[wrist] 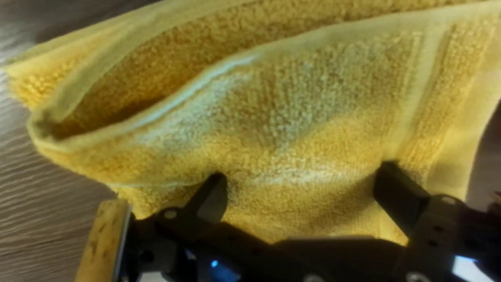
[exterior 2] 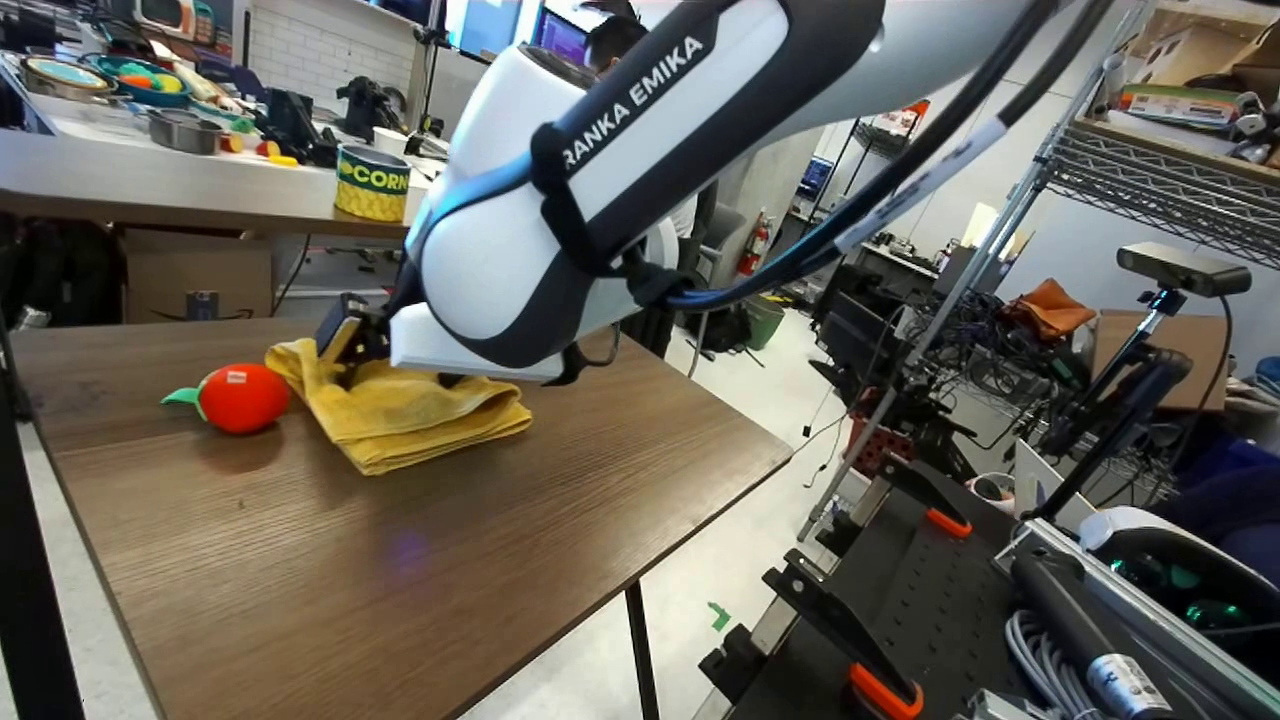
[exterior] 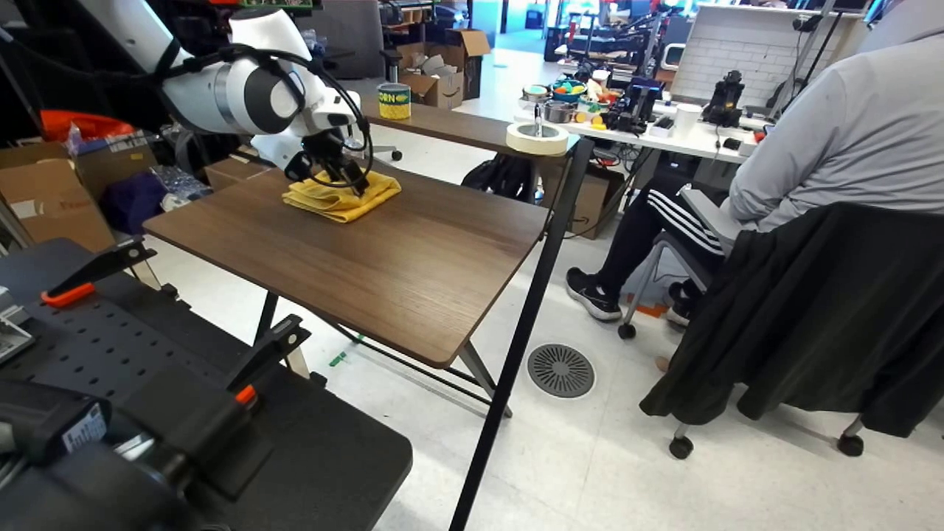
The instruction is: Move the small ball forward and wipe the table with a yellow towel
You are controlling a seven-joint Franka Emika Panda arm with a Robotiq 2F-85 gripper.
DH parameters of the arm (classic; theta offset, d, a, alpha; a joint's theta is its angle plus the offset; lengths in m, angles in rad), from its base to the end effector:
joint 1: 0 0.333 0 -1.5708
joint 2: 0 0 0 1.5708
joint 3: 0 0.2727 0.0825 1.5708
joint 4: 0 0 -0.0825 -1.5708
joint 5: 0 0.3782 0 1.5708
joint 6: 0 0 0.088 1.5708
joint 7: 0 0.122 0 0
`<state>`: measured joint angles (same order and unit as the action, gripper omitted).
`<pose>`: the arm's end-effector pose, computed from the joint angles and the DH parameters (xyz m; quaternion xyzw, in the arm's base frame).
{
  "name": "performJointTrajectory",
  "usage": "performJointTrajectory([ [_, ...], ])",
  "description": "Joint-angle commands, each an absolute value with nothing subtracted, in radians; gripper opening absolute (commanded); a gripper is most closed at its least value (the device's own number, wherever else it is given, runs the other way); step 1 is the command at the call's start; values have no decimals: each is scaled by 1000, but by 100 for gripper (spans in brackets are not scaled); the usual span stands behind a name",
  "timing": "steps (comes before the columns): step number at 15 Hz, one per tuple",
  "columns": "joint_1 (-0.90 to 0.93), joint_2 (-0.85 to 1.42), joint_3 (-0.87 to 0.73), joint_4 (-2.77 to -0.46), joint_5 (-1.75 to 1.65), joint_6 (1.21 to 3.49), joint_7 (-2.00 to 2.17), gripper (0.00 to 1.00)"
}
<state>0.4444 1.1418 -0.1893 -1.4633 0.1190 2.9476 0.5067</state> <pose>0.6505 0.1810 0.0136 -0.9759 0.1098 -0.1876 0.0178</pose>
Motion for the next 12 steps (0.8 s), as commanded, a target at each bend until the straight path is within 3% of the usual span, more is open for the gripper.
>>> performJointTrajectory([
  [1, 431, 1158, -177, -1463, 121, 2896, 497, 100],
  [12, 195, 921, -156, -1874, 46, 2949, 200, 100],
])
